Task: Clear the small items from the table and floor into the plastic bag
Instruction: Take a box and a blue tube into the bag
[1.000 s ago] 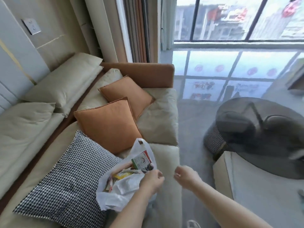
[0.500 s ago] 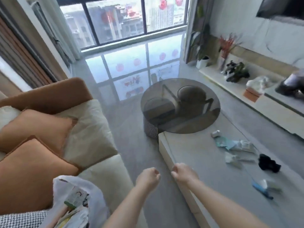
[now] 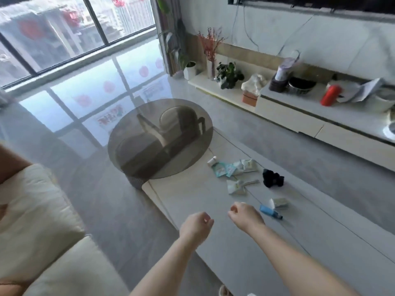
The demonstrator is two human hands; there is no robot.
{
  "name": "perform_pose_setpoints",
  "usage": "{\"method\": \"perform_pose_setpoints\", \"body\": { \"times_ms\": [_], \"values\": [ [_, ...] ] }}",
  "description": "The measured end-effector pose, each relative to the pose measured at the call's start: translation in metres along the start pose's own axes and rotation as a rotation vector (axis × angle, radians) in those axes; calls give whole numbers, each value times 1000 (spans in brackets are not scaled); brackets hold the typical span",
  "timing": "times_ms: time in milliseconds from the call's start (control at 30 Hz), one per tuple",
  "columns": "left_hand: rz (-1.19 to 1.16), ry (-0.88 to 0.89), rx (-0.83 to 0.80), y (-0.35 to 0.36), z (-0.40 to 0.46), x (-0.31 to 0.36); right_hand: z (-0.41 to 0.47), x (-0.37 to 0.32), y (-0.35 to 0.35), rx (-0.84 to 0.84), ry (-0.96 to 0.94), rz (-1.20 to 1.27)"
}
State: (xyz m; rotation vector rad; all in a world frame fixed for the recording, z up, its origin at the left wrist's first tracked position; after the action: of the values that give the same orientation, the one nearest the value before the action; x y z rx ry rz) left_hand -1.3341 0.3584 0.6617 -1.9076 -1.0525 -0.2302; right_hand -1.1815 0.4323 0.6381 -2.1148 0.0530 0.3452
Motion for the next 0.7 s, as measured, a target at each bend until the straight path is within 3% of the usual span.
{"method": "perform_pose_setpoints", "body": {
  "times_ms": [400,700],
  "values": [
    [242,116,-223,87,99,80,30,160,2,17,401,264],
    [164,153,-271,180,238,86,133,223,67,80,529,414]
  ]
}}
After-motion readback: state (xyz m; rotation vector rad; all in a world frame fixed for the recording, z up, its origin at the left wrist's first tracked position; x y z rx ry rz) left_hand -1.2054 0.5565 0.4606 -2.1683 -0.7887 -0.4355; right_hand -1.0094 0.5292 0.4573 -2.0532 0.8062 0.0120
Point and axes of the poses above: each hand's wrist, its own z-axis towards the middle knuckle, its own y-axis out of the palm, x = y × z, the point moved 8 cm from there along z, towards the middle knuckle, and after that the axes turned 10 degrees about -z, right-handed, at the moved point
